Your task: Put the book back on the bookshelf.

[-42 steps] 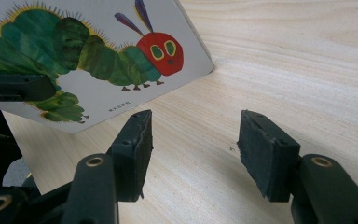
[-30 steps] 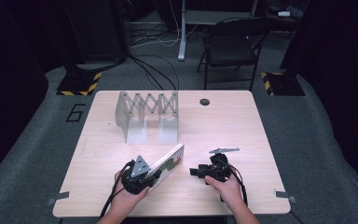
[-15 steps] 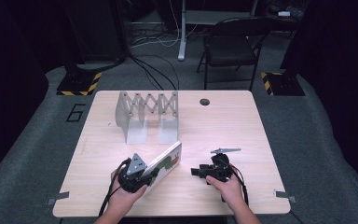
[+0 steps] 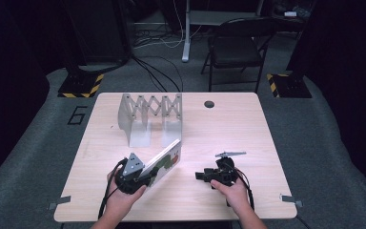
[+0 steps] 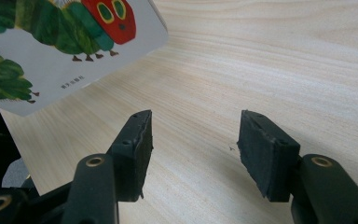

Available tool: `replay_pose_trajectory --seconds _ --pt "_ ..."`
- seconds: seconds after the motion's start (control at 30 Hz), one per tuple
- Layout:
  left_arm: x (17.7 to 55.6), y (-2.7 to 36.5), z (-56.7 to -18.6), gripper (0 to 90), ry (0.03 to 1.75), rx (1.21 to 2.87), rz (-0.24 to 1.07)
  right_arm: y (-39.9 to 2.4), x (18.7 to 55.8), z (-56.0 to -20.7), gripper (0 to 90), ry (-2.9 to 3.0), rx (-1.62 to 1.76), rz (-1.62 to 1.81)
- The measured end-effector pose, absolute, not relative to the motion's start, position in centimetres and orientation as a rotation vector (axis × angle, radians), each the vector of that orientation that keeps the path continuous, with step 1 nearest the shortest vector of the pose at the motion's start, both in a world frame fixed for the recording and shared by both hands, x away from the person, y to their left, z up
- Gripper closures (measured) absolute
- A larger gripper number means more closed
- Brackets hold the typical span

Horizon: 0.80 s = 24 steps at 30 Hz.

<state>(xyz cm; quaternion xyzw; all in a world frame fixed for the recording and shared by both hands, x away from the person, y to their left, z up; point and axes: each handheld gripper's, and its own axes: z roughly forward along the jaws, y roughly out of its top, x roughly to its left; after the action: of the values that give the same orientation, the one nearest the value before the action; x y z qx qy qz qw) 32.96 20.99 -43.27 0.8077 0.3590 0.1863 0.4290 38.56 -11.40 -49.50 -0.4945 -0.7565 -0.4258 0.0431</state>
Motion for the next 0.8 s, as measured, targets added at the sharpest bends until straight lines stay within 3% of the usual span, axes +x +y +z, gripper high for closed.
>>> replay_pose_trajectory --seconds 0.8 --pt "33.6 24.6 -42.3 75.9 1.047 1.912 0.551 -11.4 38.7 -49.7 44.4 -2.307 -1.519 -1.286"
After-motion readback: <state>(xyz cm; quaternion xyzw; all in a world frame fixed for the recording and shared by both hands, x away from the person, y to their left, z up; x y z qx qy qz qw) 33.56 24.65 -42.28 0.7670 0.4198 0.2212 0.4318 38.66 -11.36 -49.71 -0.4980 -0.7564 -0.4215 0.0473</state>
